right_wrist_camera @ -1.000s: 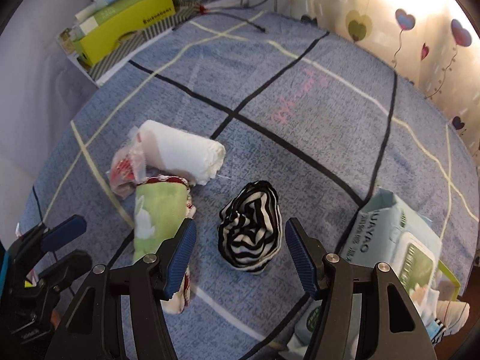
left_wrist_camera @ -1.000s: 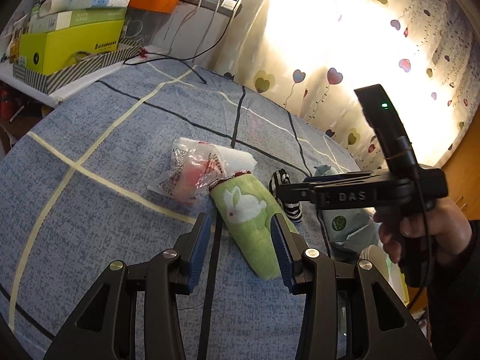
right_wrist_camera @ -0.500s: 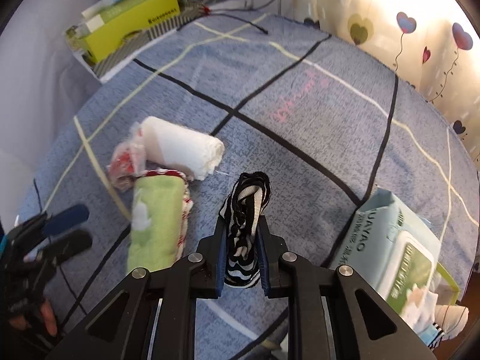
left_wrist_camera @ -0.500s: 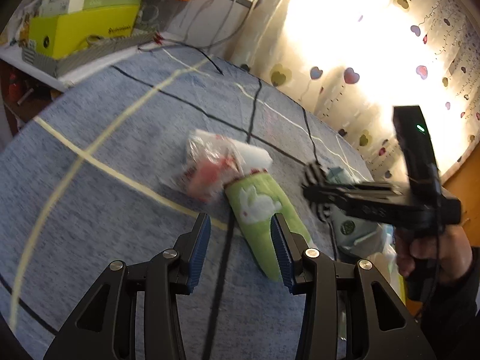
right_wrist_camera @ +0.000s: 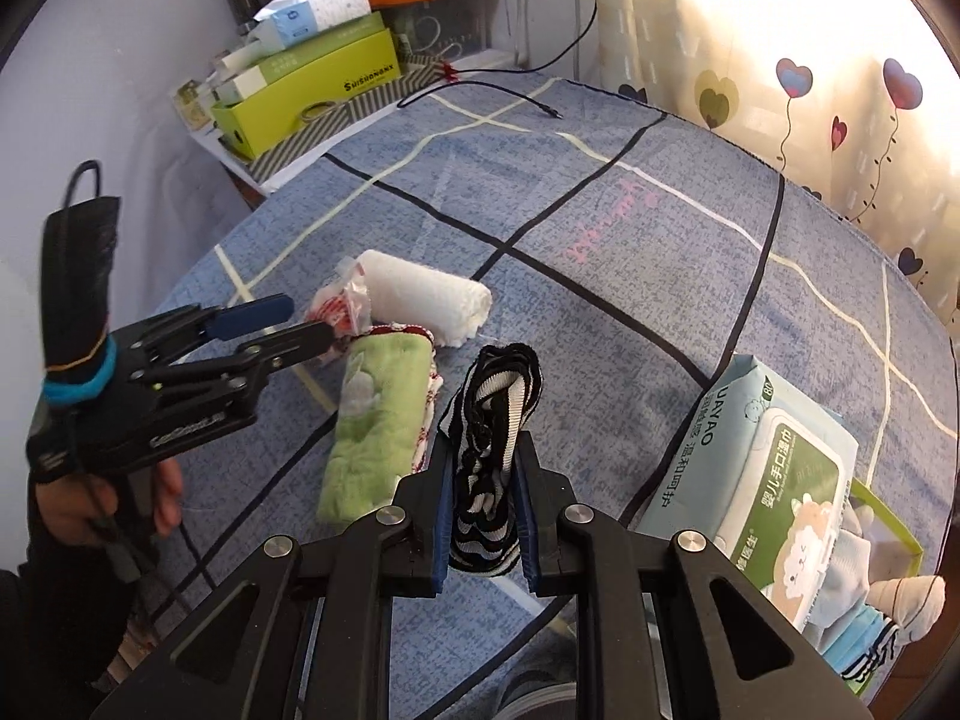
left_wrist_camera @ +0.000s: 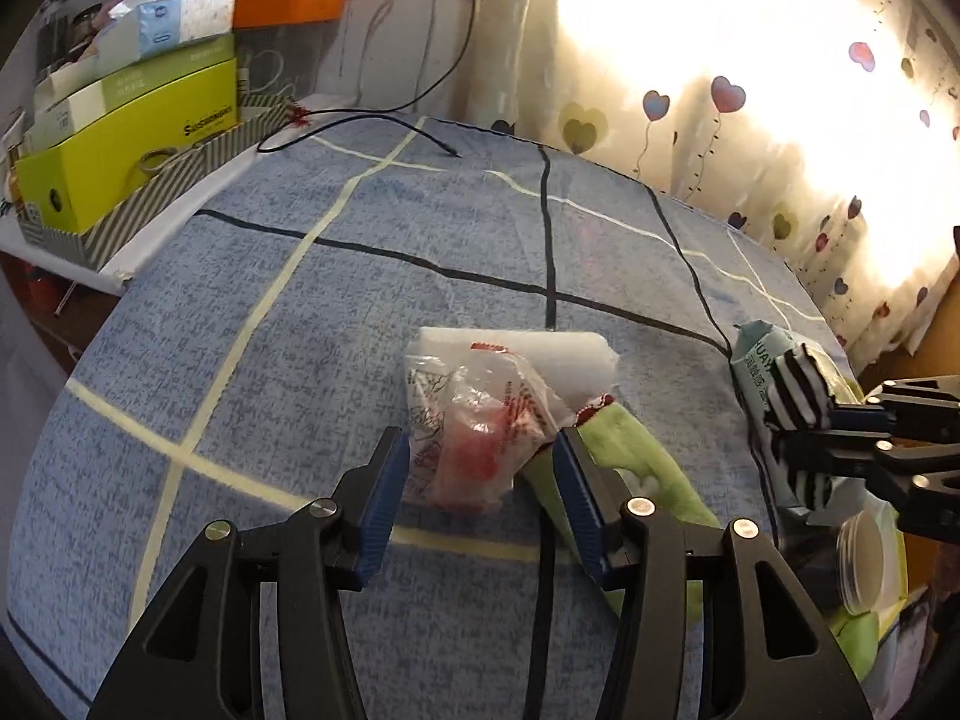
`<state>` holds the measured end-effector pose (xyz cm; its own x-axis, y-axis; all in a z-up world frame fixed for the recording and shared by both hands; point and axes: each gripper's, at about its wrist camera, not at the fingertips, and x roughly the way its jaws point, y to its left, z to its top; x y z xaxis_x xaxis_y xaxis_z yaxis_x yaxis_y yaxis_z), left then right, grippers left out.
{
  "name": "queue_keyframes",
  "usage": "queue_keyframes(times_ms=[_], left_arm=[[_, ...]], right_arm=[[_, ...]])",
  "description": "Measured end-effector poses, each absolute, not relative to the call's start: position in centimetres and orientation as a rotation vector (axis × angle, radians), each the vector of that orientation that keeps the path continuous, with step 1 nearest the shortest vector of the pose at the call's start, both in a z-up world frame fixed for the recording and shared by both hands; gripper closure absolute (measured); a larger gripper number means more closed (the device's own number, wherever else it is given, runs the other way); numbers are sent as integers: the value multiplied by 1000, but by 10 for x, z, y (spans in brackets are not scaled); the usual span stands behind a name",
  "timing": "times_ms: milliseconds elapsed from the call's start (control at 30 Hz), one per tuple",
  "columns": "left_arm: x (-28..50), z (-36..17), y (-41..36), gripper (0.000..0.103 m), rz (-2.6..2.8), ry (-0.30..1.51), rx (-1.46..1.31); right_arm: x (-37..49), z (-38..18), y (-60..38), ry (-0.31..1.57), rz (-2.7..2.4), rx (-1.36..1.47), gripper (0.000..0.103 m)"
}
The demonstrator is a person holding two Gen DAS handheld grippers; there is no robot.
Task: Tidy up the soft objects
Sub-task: 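Grasp the black-and-white striped sock with the right tool while the left tool grasps the clear plastic bag, then carry the striped sock in the right tool while the left tool carries the plastic bag to the tray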
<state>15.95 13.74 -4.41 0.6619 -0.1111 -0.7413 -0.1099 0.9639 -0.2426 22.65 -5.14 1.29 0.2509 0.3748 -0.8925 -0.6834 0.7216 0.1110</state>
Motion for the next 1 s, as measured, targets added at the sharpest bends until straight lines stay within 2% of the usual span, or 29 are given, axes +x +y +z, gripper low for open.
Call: queue_keyframes(times_ms=[200,333,667,1000], left_arm=[[171,-62,150,52,52,869,-323],[168,-61,146,66,67,866,-296],[121,-16,130,67,56,761,-314],[82,18,69,67,-58,725,-279]], right_arm=[[217,20,-61,1083,741,-290,86],[206,28,-68,1055,738,-272,86],[175,52,-97,970,716,-211,86],[133,71,-135,873,631,-209,86]])
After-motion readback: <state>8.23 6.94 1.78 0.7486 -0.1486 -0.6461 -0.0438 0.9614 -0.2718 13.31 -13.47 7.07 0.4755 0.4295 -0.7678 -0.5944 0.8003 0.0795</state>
